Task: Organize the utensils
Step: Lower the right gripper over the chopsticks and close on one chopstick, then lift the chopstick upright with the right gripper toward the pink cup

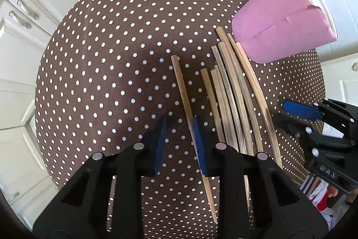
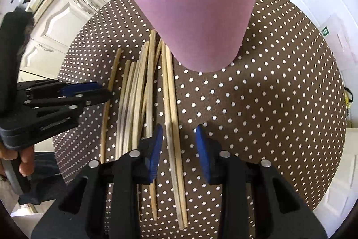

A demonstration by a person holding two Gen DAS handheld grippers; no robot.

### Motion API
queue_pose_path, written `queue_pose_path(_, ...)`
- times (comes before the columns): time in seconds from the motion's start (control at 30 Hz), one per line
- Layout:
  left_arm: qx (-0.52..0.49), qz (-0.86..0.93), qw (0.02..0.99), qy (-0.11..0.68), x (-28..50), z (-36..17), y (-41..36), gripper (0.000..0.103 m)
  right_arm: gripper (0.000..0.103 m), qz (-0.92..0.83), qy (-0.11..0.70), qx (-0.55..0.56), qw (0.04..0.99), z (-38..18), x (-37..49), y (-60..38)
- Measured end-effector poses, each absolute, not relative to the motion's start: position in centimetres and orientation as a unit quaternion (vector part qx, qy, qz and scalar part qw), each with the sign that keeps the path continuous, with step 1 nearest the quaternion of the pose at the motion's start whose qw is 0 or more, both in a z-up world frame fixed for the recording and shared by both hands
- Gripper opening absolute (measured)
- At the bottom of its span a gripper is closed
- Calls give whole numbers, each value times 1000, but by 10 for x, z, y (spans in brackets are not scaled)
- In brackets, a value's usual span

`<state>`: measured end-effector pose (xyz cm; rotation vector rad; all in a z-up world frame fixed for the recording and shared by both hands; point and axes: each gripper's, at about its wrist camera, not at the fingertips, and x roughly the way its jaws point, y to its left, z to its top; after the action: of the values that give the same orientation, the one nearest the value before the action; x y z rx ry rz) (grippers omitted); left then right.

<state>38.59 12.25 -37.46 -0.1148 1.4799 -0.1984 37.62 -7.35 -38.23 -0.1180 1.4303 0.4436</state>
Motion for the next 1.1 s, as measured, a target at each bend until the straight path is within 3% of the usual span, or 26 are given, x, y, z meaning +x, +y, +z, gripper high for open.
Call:
queue_pose_path(0.57, -25, -81, 723, 685, 359, -378, 113, 23, 18, 199, 636, -160, 728, -411, 383, -11)
queue_pose_path(0.6, -22, -80, 725, 684, 360, -376, 112, 23, 14, 201, 635, -159, 728, -412, 380, -9)
queue_pose_path(0.63, -21, -80, 726, 683, 360, -376, 110, 23, 4, 205, 639, -154, 726, -413, 381, -8)
queue_pose_path(0.73, -33, -86, 728, 679, 360, -377, 94, 9, 4, 215, 644, -142, 721, -413, 378, -6)
queue_pose_path(0.93, -53, -116, 743, 657, 348, -359, 85, 6, 4, 236, 642, -85, 724, -398, 366, -10)
queue_pose_path(1.1, -34, -156, 770, 618, 340, -312, 73, 6, 4, 251, 616, -41, 746, -368, 352, -16)
